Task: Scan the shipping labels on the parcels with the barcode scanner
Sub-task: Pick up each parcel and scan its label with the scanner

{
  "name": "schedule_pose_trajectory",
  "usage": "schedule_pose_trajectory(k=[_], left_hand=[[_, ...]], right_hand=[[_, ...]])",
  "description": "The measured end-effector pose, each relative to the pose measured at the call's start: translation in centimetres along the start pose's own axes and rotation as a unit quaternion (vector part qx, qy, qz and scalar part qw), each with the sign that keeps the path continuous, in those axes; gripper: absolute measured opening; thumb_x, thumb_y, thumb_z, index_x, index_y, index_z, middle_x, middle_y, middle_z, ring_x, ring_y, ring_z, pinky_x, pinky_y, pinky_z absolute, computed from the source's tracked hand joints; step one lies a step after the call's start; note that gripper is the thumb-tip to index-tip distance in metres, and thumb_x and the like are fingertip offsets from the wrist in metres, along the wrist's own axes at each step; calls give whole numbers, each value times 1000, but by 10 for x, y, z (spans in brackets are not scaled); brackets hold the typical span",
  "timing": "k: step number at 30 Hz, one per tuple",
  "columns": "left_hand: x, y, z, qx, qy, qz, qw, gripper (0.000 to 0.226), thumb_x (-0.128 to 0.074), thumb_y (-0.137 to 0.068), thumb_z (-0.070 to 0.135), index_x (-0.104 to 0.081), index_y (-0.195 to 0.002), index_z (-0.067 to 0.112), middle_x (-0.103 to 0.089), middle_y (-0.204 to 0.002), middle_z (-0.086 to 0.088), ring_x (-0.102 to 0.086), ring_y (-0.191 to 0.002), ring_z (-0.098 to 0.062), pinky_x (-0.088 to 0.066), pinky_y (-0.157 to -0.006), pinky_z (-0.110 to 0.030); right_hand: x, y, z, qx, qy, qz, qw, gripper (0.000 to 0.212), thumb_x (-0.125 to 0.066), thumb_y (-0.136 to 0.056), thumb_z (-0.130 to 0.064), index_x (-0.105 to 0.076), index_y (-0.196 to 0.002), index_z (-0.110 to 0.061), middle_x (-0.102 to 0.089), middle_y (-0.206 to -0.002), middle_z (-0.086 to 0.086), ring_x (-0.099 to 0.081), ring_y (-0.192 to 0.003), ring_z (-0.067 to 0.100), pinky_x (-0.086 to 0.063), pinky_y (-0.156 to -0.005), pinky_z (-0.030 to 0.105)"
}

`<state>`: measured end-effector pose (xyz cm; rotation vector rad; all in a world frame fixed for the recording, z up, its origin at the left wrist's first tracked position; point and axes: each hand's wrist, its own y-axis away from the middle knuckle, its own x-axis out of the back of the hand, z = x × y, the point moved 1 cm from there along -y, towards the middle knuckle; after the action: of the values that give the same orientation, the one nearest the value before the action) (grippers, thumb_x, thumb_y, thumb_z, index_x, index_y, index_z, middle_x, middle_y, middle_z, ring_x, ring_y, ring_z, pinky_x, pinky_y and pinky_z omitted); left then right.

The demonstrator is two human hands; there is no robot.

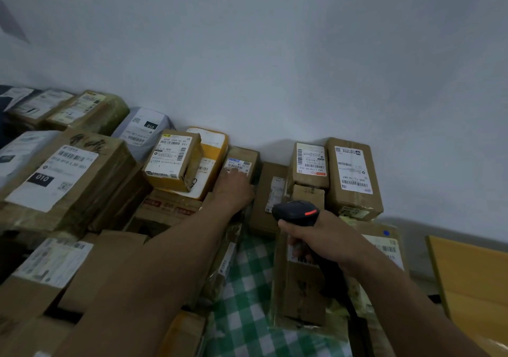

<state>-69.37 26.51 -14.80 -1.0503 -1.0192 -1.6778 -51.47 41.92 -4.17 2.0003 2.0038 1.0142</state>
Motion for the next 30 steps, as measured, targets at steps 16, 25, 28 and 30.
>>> schedule_pose_trajectory(k=[16, 25, 28, 30], left_hand=[[41, 228, 69, -4, 402, -37, 915, 19, -72, -93, 38, -64, -109, 44, -61, -99, 27, -58, -90, 12, -48, -76, -15], [3, 262, 100, 19, 336, -82, 938, 98, -73, -72, 60, -33, -158, 36, -40, -156, 6, -50, -134, -24, -54, -103, -47], [0, 270, 97, 65, 333, -19, 940, 82, -74, -82, 45, -35, -154, 42, -55, -144, 10, -58, -124, -20, -53, -102, -45], [2, 282, 92, 97, 362, 28, 927, 79, -80, -77, 41, -43, -146, 43, -60, -136, 11, -60, -119, -17, -54, -100, -47]], right_hand=[[19, 113, -2, 19, -124, 83, 989, 24, -75, -94, -34, -71, -113, -19, -76, -94, 20, -64, -60, 18, -50, -53, 27], [29, 164, 54, 48, -134, 197, 970, 27, -76, -93, -37, -73, -119, -30, -70, -93, -2, -65, -80, 19, -51, -61, 28], [28, 174, 62, 52, -144, 201, 968, 25, -77, -92, -39, -74, -116, -33, -75, -94, 0, -68, -76, 18, -53, -61, 29], [25, 182, 65, 56, -150, 205, 966, 24, -78, -91, -40, -74, -114, -32, -76, -92, 3, -70, -74, 20, -55, -61, 31]])
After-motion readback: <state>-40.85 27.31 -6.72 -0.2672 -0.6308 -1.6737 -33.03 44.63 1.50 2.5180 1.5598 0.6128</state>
